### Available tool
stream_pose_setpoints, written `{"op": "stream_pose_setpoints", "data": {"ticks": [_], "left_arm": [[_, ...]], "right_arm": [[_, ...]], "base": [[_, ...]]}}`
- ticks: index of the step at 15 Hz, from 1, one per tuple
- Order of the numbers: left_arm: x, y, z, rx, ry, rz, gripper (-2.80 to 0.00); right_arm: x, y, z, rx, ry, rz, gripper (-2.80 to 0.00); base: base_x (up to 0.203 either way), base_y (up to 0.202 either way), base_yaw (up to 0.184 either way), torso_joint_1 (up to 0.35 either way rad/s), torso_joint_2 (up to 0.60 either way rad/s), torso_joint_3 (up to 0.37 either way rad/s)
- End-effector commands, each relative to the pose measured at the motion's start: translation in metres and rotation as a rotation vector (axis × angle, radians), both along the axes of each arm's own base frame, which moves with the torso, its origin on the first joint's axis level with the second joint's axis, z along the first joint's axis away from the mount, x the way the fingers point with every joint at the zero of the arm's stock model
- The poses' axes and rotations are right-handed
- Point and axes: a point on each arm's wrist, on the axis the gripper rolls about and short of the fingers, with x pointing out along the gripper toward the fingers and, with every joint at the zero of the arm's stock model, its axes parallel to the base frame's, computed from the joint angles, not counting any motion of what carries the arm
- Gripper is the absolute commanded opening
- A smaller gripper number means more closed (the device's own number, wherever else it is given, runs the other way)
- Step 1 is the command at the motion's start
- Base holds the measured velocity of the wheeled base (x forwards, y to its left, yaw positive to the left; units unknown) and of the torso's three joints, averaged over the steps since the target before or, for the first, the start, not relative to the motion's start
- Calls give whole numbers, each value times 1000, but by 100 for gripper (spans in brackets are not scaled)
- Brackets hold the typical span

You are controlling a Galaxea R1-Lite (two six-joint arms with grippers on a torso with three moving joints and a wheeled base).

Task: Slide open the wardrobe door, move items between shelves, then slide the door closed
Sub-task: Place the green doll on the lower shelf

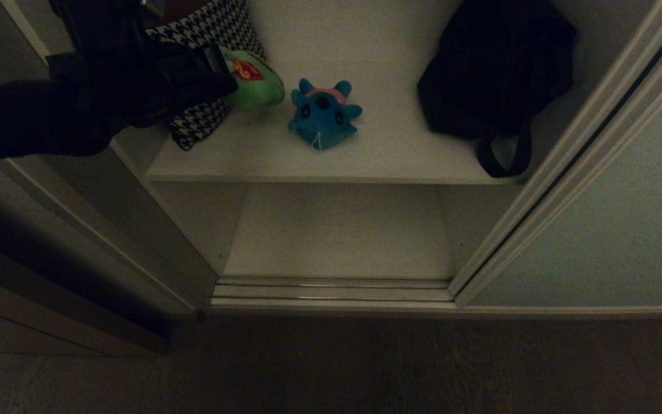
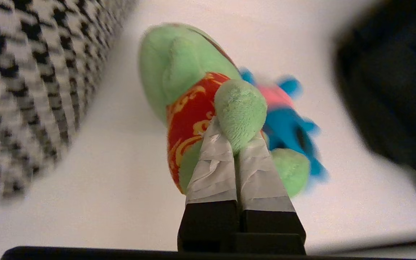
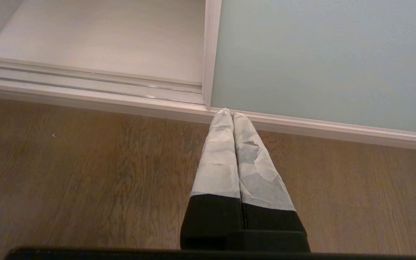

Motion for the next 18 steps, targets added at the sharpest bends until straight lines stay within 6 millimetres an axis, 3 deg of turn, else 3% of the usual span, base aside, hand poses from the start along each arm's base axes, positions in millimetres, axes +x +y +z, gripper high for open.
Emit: {"op": "stream_pose_setpoints", "data": {"ticks": [1, 6, 8, 10, 12, 15, 18], "left_arm": [[-50, 2, 28, -6, -26, -27, -280], [-159, 18, 25, 36, 140, -70, -280], [-201, 29, 4, 63, 237, -78, -280], [-234, 38, -31, 99, 370, -81, -280], [-253, 44, -70, 135, 513, -82, -280], [-264, 47, -126, 172, 714, -78, -280], [-250, 43, -163, 208, 884, -80, -280]], "right_arm": [[0, 0, 0, 0, 0, 0, -280], [0, 0, 0, 0, 0, 0, -280], [0, 0, 0, -1, 0, 0, -280], [0, 0, 0, 0, 0, 1, -280], [0, 0, 0, 0, 0, 2, -280], [0, 0, 0, -1, 0, 0, -280], [0, 0, 0, -1, 0, 0, -280]], "base": [[0, 0, 0, 0, 0, 0], [0, 0, 0, 0, 0, 0], [0, 0, 0, 0, 0, 0], [0, 0, 0, 0, 0, 0], [0, 0, 0, 0, 0, 0], [0, 0, 0, 0, 0, 0], [0, 0, 0, 0, 0, 0]]}}
